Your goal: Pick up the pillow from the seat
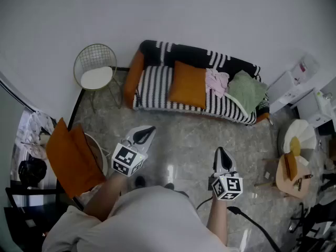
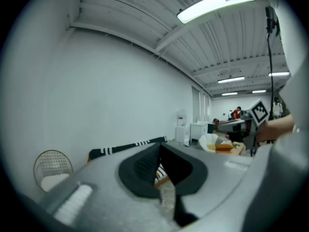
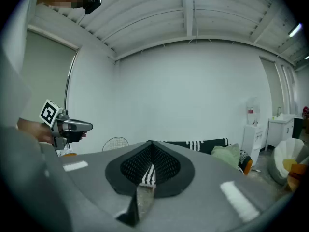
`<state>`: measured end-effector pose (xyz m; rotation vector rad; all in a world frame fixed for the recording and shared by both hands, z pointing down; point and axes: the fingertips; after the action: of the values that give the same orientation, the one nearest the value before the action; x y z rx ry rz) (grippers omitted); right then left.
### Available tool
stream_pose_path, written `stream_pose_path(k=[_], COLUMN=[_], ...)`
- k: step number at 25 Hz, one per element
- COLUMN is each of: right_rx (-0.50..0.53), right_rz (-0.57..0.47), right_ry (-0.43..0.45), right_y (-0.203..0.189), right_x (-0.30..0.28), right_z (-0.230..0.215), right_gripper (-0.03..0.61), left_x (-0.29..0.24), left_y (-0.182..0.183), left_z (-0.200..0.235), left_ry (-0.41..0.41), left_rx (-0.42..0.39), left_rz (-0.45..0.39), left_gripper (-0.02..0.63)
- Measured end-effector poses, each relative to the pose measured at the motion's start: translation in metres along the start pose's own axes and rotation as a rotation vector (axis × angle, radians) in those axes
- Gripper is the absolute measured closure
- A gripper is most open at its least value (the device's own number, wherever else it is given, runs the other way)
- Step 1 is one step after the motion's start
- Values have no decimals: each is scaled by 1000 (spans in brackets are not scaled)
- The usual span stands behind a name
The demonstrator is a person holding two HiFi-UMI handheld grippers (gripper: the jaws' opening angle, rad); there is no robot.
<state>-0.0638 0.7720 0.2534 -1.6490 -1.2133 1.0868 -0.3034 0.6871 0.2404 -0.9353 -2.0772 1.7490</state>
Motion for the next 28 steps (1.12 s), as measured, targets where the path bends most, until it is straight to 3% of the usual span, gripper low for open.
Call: stream_pose_path(k=[16,28], right_rx=[-18,5], right_rz=[-5,65], right_ry=[19,45], right_y=[7,-10], right_x=[5,22], right_z=[-15,-60], right_gripper=[572,572], left_x=[-14,-35], left_y=[4,3], left_z=[-17,-56], left_ry=[-1,35], left_rx=[7,27], left_rz=[9,44], left_gripper=[614,615])
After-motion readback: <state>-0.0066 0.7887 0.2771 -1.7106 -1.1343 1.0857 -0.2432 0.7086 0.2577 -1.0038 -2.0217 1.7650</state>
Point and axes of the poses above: the fingertips, and each gripper's own axes: x backward along the fingers, z to its left, y out of its top, and after that the axes turned 13 degrees about -x, right-handed
